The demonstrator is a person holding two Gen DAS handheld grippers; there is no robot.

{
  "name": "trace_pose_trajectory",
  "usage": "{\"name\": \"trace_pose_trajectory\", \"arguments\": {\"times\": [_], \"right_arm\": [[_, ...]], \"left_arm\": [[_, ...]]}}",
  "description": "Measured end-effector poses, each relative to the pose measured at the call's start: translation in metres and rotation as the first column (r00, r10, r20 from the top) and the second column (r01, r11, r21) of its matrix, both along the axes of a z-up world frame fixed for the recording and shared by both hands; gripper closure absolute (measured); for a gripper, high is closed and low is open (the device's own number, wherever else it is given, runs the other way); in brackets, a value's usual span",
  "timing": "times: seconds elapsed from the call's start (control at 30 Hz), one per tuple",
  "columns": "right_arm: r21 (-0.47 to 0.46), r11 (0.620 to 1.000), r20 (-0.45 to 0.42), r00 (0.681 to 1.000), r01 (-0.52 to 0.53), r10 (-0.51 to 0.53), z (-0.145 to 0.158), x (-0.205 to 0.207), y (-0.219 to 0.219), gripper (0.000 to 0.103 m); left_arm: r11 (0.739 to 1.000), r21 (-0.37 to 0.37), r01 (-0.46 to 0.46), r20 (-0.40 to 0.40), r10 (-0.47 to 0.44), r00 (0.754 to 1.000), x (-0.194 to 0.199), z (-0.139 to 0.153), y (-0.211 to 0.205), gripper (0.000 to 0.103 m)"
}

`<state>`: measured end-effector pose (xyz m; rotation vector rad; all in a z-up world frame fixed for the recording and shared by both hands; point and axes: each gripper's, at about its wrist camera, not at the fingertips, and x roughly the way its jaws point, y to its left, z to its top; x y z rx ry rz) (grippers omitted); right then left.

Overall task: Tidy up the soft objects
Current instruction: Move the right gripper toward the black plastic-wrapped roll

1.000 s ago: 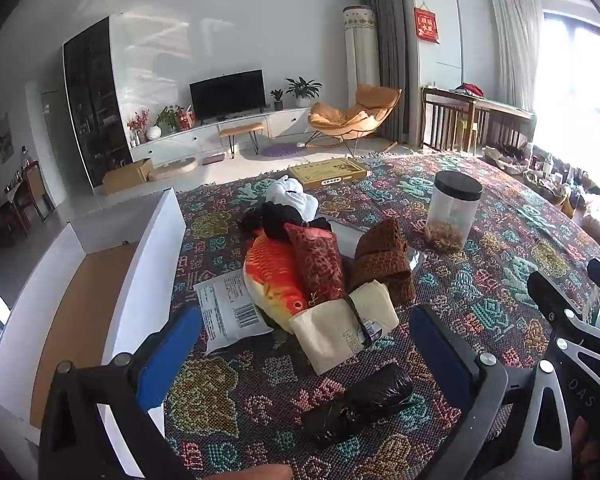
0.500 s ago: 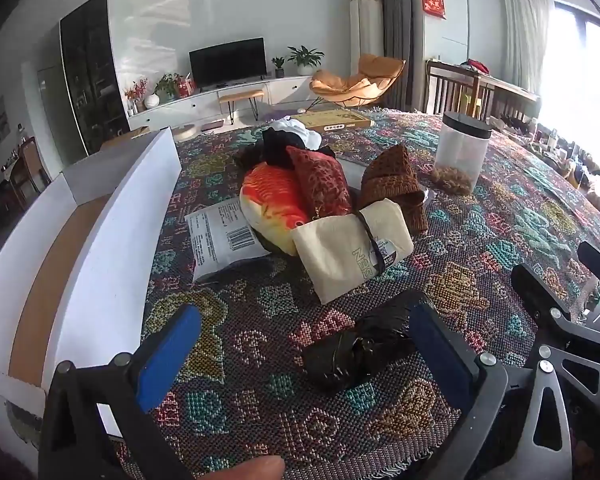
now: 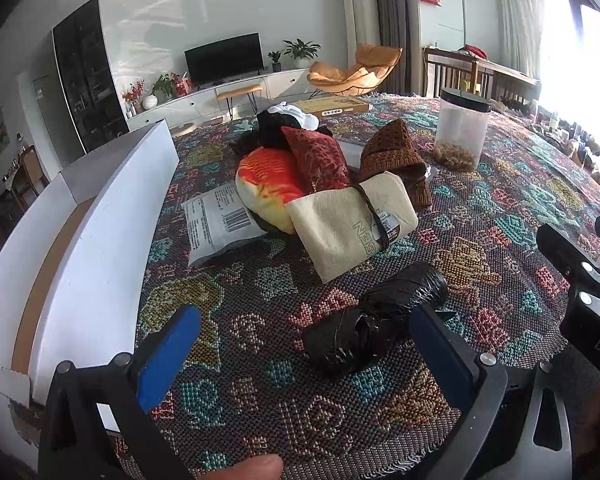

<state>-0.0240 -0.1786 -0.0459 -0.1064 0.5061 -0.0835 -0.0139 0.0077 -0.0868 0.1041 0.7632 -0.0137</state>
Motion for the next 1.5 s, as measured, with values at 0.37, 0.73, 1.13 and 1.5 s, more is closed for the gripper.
{"name": "trace_pose_trajectory", "arguments": {"times": [0.37, 0.73, 1.13, 1.5], "right_arm": [[-0.003, 1.0, -0.014, 1.0, 0.0, 0.0, -0.004, 0.002, 0.001, 0.011], [0.012, 1.0, -0.024, 1.0, 0.0, 0.0, -0.006, 0.002, -0.001, 0.011], [0.016, 1.0, -0.029, 1.0, 0.001, 0.0, -0.007, 0.003, 0.0, 0.011], [0.076, 0.997, -0.061, 0.998, 0.012, -0.008, -0.011, 0.008, -0.009, 0.011]], "left_arm": [[1.0, -0.011, -0.015, -0.056, 0.014, 0.998, 0.003, -0.02, 0.008, 0.0], [0.999, -0.022, -0.024, -0.127, 0.021, 0.992, 0.009, -0.044, 0.011, 0.0], [0.996, -0.083, -0.038, -0.221, 0.019, 0.975, 0.027, -0.063, 0.019, 0.0], [0.996, -0.083, 0.014, -0.208, -0.031, 0.978, 0.028, -0.063, 0.021, 0.0]]}}
